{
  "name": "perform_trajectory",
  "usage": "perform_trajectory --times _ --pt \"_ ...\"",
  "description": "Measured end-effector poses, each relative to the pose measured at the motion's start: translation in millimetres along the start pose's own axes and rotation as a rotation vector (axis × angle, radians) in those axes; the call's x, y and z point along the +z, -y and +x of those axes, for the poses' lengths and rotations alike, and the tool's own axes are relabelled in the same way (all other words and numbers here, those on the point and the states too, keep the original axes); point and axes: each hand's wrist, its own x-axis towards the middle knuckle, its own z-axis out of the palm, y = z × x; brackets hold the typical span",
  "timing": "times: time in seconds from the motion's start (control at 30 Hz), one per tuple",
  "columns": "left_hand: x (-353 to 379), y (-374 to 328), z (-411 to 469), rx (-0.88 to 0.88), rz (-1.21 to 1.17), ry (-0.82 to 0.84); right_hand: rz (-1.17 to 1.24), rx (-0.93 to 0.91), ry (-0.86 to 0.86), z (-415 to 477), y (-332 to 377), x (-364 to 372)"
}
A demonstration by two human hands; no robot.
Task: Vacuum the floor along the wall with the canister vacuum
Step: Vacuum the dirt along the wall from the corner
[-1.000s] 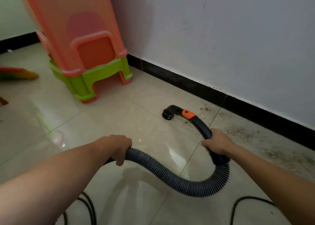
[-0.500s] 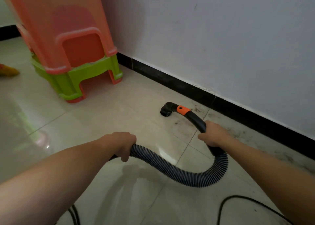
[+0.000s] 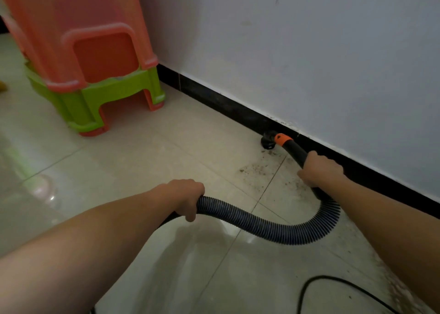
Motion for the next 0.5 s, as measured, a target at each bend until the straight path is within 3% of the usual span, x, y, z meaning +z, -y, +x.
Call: perform_trajectory --times 0.13,0.23,0.37,0.5 --pt "-10 -25 10 0.083 0.019 -0.033 0.08 0.119 0.07 -11 -55 9" --pt "-12 -34 9 0.108 0.066 -0.051 0.298 0.184 0.118 -16 -82 20" --pt "-11 -9 -6 0.025 0.101 -0.045 0.8 0.293 0.201 -14 -86 36" --pt "-12 19 -24 -0.076 0.081 -0.004 0.94 0.318 0.327 -25 -76 51"
